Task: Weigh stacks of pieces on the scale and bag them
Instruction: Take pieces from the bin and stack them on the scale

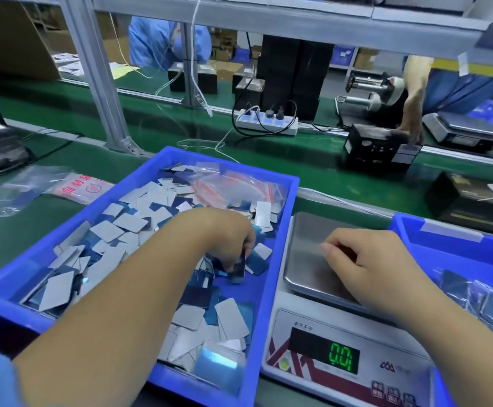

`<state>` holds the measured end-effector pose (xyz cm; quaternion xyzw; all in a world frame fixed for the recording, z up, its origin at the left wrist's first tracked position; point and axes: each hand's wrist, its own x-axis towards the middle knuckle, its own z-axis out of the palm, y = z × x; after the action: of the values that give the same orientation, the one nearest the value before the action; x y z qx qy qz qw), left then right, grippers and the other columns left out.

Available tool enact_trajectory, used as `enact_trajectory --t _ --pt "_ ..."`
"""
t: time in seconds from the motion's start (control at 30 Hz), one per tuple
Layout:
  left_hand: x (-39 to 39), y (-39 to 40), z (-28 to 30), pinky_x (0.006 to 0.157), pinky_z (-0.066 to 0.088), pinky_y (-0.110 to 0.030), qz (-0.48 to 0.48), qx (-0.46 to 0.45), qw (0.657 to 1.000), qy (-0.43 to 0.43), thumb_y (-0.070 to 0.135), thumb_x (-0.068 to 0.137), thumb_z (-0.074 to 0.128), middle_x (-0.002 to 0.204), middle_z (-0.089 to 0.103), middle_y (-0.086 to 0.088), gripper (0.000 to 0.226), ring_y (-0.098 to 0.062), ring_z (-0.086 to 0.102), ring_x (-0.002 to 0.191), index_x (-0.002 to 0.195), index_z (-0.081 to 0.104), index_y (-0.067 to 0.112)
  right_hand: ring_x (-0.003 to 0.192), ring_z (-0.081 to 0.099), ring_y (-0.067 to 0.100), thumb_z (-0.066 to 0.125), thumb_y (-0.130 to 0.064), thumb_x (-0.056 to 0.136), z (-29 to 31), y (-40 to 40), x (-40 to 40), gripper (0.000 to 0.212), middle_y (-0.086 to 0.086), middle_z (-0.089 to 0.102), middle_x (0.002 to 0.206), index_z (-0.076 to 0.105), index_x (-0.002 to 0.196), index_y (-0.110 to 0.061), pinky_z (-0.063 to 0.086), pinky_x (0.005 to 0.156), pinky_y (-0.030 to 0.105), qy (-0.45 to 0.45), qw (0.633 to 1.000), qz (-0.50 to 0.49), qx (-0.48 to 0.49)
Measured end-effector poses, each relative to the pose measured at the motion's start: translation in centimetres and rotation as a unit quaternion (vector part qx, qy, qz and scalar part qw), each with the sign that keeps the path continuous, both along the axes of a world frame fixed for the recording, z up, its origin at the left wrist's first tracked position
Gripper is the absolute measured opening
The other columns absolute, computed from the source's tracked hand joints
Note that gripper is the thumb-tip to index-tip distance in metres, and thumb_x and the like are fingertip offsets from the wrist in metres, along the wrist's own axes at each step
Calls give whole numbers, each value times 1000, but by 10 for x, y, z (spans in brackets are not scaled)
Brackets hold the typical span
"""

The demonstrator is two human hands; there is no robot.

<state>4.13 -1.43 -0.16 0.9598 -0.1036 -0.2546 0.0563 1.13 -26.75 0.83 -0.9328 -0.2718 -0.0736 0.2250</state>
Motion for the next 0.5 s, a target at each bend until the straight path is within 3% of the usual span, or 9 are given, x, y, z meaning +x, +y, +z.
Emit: enact_trajectory --t 0.13,0.23,0.33,0.43,0.5 --pt "0 6 -1 50 46 -24 45 -100 994 -27 6 76 72 68 65 13 19 -8 58 56 72 67 24 73 55 -1 54 -32 91 2 -2 1 21 -20 61 67 63 72 -26 37 58 12 9 1000 -10 19" --pt "-1 4 -1 48 49 -23 89 -208 974 14 13 77 76 58 60 16 14 -5 54 47 74 70 25 72 54 -2 57 -30 91 3 -2 1 20 -16 57 57 65 73 -26 37 58 11 12 1000 -11 22" --pt "-3 3 -1 50 51 -25 108 -278 953 49 24 77 79 64 62 19 8 2 55 52 80 71 26 71 54 -1 57 -29 92 5 -2 0 20 -17 57 56 65 73 -25 36 58 10 11 1000 -9 22" --pt "-4 8 0 54 52 -30 138 -333 932 50 36 75 78 74 66 10 17 -7 61 68 78 69 21 73 54 -1 58 -29 92 5 -2 0 20 -15 59 58 66 74 -25 36 58 10 12 1000 -5 21" --pt "-3 10 0 59 49 -35 149 -358 922 23 41 75 74 74 64 3 24 -13 56 67 68 66 20 72 54 -2 57 -29 92 5 -2 -1 21 -18 60 63 66 74 -25 36 58 10 15 1000 -2 20"
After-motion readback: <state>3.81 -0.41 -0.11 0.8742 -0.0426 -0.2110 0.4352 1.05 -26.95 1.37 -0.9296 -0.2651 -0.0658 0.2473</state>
